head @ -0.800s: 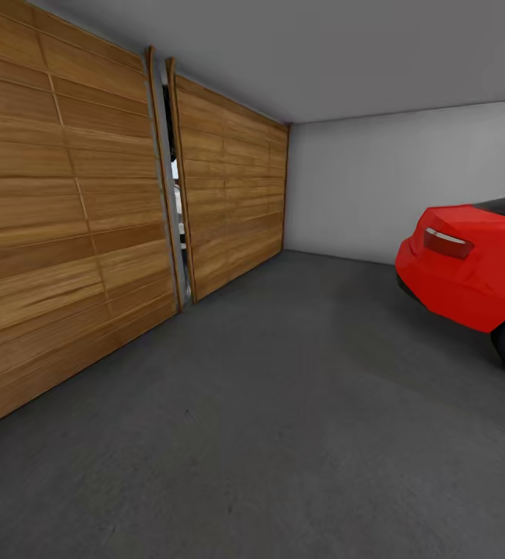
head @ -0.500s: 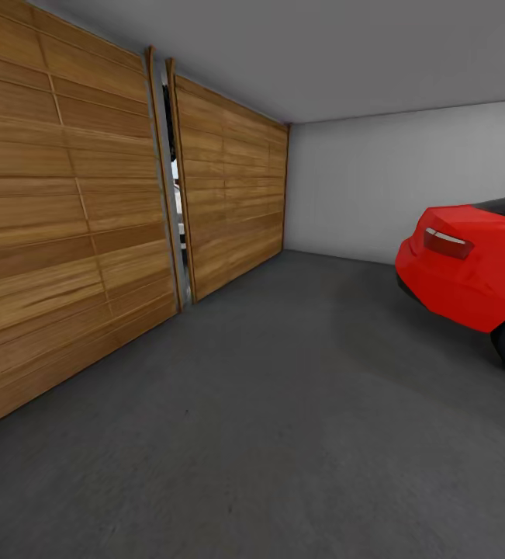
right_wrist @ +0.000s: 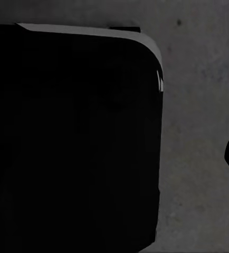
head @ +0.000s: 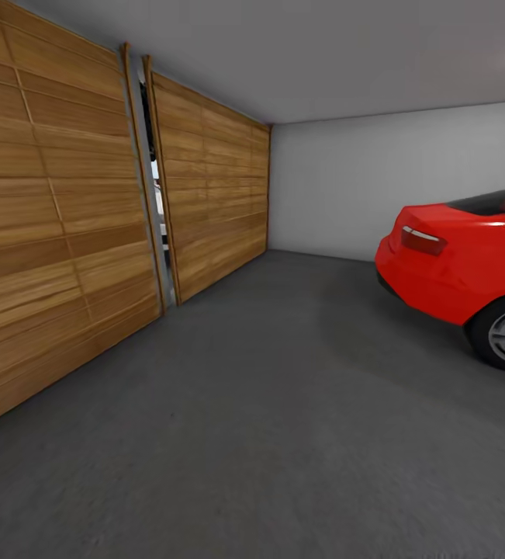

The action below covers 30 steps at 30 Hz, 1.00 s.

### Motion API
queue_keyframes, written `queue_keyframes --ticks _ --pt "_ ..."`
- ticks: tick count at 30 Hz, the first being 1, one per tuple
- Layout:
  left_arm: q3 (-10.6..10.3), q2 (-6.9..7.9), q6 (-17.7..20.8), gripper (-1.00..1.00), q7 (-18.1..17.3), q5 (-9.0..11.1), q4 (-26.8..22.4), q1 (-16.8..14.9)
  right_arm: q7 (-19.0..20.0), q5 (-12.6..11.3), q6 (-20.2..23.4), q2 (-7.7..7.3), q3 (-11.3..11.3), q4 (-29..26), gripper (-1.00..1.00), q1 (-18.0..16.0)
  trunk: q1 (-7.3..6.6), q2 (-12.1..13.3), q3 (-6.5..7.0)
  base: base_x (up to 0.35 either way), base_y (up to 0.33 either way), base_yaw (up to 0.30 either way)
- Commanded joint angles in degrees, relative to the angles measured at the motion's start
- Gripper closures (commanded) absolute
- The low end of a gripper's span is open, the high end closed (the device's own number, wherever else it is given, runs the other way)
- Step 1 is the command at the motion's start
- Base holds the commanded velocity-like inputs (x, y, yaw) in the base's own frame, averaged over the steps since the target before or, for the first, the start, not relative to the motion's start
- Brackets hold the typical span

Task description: Move the two storage containers from the living room to the garage. In the garage, place one container on the floor and stack the other container on top of it (either order is fine).

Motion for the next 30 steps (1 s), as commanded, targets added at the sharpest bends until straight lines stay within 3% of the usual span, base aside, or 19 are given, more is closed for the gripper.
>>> queue_keyframes --ticks 1,30 --pt "0.00 0.01 -0.03 -1.00 0.00 0.01 -0.02 -0.01 -0.01 -0.01 -0.34 -0.02 0.02 0.03 -1.00 -0.03 0.00 -0.03 -0.05 0.000 0.000 -0.246" --pt "0.00 0.01 -0.03 -1.00 0.00 0.01 -0.02 -0.01 -0.01 -0.04 -0.45 0.00 0.01 0.03 -1.00 -0.03 0.00 -0.03 -0.05 0.000 0.000 -0.245"
